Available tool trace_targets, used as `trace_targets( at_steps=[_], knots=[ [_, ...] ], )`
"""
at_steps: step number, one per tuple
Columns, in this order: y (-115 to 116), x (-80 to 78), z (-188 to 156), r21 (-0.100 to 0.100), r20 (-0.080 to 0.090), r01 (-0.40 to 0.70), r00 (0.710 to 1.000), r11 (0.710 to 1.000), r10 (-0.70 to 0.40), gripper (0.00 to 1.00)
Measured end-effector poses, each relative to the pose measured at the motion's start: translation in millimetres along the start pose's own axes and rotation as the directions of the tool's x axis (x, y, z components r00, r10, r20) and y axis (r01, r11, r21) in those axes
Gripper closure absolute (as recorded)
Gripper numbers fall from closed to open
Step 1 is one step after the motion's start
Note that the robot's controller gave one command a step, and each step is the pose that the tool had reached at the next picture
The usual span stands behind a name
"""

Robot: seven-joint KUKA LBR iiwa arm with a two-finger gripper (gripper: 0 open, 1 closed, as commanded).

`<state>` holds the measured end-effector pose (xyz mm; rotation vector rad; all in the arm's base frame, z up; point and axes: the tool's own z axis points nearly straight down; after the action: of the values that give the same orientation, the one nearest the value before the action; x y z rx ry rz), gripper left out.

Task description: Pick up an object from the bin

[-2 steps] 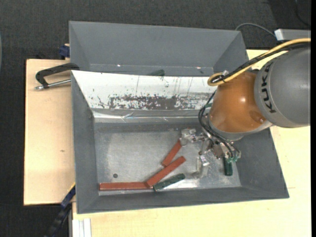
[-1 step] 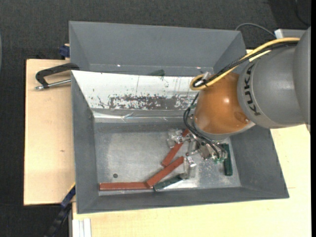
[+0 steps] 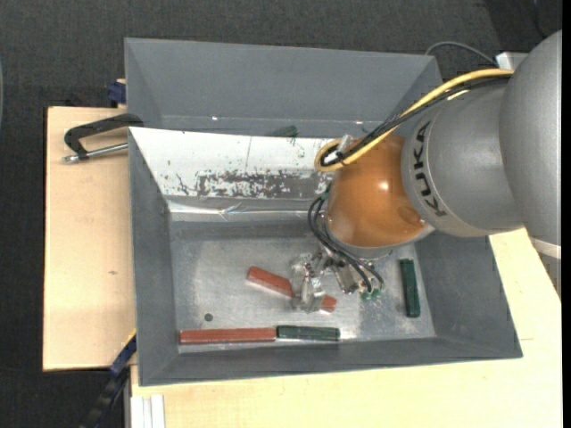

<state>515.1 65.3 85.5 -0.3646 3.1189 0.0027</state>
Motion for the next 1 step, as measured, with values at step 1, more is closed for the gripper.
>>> trace_targets(
  at_steps=[1],
  knots=[
    [-20.5, 9.1, -1.1, 0.0, 0.0, -0.045, 0.999, 0.999, 0.045, 0.0]
  ],
)
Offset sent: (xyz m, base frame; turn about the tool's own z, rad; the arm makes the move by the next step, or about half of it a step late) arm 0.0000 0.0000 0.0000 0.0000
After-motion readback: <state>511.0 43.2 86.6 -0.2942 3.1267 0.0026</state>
